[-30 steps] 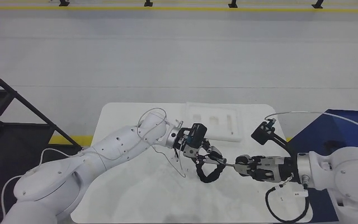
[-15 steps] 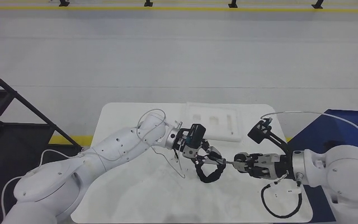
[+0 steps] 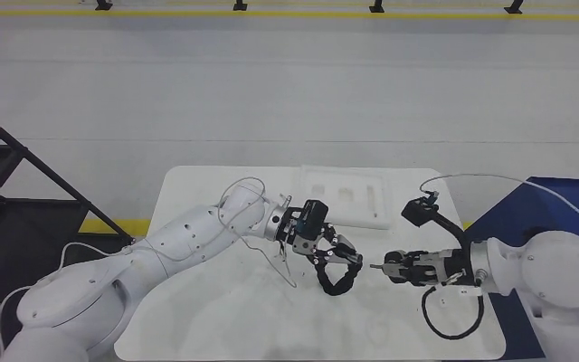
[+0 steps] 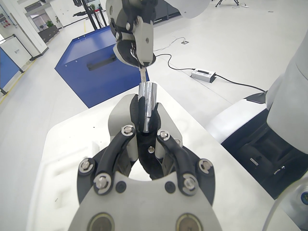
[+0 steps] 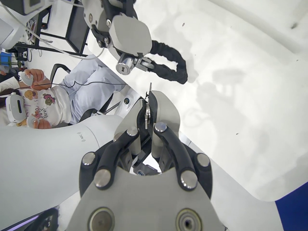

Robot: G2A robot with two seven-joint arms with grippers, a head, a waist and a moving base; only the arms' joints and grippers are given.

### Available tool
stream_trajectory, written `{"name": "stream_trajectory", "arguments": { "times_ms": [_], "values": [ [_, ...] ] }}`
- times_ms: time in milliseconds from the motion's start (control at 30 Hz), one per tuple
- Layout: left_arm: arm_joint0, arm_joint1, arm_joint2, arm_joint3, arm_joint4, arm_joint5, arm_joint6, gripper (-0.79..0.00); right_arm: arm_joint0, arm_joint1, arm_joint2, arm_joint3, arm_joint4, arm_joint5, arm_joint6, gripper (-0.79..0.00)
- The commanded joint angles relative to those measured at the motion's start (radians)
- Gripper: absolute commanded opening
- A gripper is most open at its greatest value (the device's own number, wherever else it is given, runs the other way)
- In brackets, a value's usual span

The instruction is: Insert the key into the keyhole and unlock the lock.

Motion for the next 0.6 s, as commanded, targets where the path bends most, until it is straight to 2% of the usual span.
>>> {"name": "stream_trajectory", "arguments": {
  "times_ms": [0, 267, 567],
  "values": [
    [-0.004, 0.002, 0.0, -0.014, 0.021, 0.001, 0.001, -0.785, 0.025, -0.001, -0.034, 0.034, 0.038, 0.0, 0.016, -0.785],
    [-0.029, -0.006, 0.0, -0.038, 0.066, -0.006, -0.006, -0.785, 0.126, -0.006, -0.157, 0.169, 0.188, 0.003, 0.023, -0.785],
    [-0.035, -0.023, 0.0, -0.023, 0.071, -0.017, -0.017, -0.785, 0.176, 0.003, -0.208, 0.221, 0.269, -0.024, 0.023, -0.785]
  ]
}}
